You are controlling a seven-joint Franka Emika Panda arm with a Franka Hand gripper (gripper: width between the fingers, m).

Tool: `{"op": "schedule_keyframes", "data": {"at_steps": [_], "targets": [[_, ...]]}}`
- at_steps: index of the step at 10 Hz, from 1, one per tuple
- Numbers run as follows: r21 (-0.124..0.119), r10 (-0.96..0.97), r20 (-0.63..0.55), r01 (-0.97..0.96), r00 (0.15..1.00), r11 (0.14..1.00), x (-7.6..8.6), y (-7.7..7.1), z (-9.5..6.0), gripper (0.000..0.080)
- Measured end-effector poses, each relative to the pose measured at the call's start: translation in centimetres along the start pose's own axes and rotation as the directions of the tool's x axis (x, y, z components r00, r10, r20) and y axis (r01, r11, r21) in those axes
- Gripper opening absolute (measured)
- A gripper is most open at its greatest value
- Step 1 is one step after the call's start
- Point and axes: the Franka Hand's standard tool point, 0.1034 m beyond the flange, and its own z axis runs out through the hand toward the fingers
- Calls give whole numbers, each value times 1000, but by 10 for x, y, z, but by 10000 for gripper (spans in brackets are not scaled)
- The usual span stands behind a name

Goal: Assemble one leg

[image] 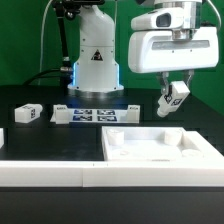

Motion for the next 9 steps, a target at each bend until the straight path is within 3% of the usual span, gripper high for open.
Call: {"op": "schedule_keyframes", "data": {"at_steps": [1,7,9], "targets": [[-1,2,11,-2,1000,1000,7,2,-11,291],[0,52,1,-52,999,999,10,5,-9,291],[4,75,-14,-75,997,997,28,13,-19,291]]}}
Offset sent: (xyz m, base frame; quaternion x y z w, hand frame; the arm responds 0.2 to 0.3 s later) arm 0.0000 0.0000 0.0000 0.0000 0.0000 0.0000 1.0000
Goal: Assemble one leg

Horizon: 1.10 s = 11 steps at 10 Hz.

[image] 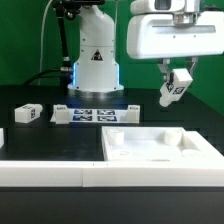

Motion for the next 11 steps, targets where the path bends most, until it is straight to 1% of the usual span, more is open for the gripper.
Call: {"op": "schedule_keyframes", "data": {"at_steps": [1,2,3,4,6,7,8,9,10,11], "targets": [[6,13,-26,-13,1000,1000,12,6,-6,291],[11,21,-50,-20,999,1000,20,12,-8,291],[3,19,-90,-19,996,1000,22,12,-7,291],[-17,9,-184,-13,983,1000,23,15,-7,291],[-57,-10,-322,-9,947,998,20,23,-6,291],[-55,-9,-300,-8,954,998,16,25,-1,291],[-59,-16,-302,-2,953,998,27,33,-5,291],[-63,-20,-312,0,950,998,43,42,-11,291],[-59,-15,-312,-3,950,998,59,48,-15,291],[-60,-16,-323,-4,946,998,78,59,-18,291]]}}
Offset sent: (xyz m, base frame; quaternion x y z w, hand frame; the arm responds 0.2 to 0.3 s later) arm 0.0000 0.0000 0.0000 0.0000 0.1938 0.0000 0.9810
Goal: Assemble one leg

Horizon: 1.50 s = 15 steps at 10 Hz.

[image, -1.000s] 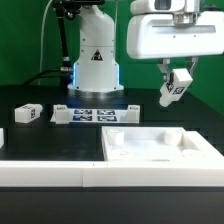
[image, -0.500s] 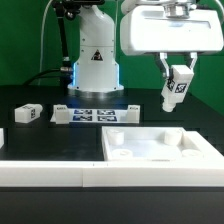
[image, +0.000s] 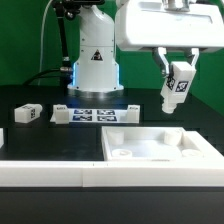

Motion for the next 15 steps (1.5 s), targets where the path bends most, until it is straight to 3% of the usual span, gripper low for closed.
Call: {"op": "schedule_keyframes", "data": {"at_steps": [1,4,6,7,8,9,10,13,15], "targets": [[0,14,-13,-14,1000,1000,10,12,7,291],[3,12,-9,-12,1000,1000,7,9,9,291],[-5,9,-30,-9,1000,1000,8,11,9,291],[-21,8,-69,-10,998,1000,8,14,9,291],[-58,9,-155,-18,988,998,-4,18,9,291],[-59,34,-159,-44,987,997,-21,22,16,291],[-41,67,-158,-75,985,996,-16,18,18,291],[-20,83,-163,-87,983,996,-2,10,27,291],[-2,93,-183,-94,979,996,17,-1,35,291]]}}
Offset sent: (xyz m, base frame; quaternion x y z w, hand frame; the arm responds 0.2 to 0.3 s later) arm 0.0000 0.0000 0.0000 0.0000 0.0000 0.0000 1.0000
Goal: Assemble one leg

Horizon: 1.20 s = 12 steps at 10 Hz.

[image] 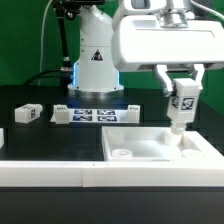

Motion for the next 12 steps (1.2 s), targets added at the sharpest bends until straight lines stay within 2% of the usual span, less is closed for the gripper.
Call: {"op": "schedule_keyframes", "data": {"at_steps": [1,5,6,7,8,12], "targets": [[3,-2,-10,2,1000,1000,7,-2,4,291],[2,-5,-6,5,1000,1000,4,-1,5,291],[-4,-24,-13,24,1000,1000,-5,1,7,291],[0,-25,-4,25,1000,1000,-11,-2,12,291],[5,-29,-2,29,1000,1000,-11,-6,17,291],[7,-25,4,25,1000,1000,-14,-5,22,291]]}}
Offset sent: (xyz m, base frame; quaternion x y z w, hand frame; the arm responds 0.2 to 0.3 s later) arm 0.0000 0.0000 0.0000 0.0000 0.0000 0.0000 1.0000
